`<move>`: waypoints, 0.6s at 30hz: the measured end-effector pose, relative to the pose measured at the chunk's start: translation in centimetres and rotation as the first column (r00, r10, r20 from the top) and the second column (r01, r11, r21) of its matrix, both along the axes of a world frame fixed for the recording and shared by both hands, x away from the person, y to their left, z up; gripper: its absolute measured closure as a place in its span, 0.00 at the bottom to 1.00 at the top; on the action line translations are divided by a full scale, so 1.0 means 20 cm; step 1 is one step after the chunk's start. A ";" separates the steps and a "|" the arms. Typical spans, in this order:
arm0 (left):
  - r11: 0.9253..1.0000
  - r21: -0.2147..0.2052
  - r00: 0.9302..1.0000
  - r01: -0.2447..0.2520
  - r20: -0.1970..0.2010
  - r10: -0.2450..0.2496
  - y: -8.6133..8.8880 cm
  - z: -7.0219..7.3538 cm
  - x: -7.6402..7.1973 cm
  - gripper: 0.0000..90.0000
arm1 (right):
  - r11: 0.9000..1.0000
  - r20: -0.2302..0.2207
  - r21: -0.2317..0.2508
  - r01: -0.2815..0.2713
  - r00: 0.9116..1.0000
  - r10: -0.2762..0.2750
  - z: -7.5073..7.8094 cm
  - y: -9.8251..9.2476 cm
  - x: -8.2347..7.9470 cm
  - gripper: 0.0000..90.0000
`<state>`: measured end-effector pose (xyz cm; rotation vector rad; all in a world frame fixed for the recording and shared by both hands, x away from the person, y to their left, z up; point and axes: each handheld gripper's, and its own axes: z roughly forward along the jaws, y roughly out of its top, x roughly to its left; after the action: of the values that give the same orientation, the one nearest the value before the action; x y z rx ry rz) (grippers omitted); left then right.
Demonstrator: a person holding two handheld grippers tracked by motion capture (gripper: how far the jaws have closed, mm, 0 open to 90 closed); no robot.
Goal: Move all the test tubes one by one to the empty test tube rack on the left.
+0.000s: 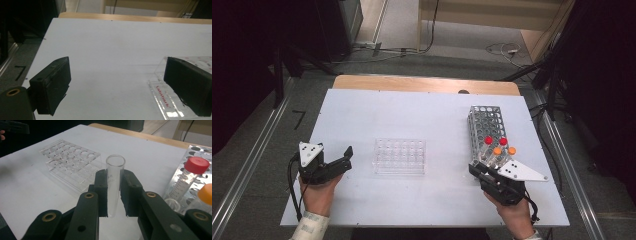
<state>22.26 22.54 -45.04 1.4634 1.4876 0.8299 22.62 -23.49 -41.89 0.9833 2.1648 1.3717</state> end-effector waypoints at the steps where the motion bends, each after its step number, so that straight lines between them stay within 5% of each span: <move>1: 1.000 0.000 1.000 0.009 0.005 -0.009 -0.01 0.01 0.00 0.08 | 1.000 0.000 -0.003 -0.002 1.000 0.002 0.00 0.01 0.00 0.82; 18: 0.992 -0.014 0.992 0.127 0.002 -0.127 -0.17 0.09 0.04 0.09 | 0.999 0.009 -0.010 -0.045 0.999 0.045 0.03 0.18 0.12 0.82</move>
<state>23.02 19.16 -43.32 1.5293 1.3812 0.7419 25.09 -19.93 -41.35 0.9281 2.1980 1.3814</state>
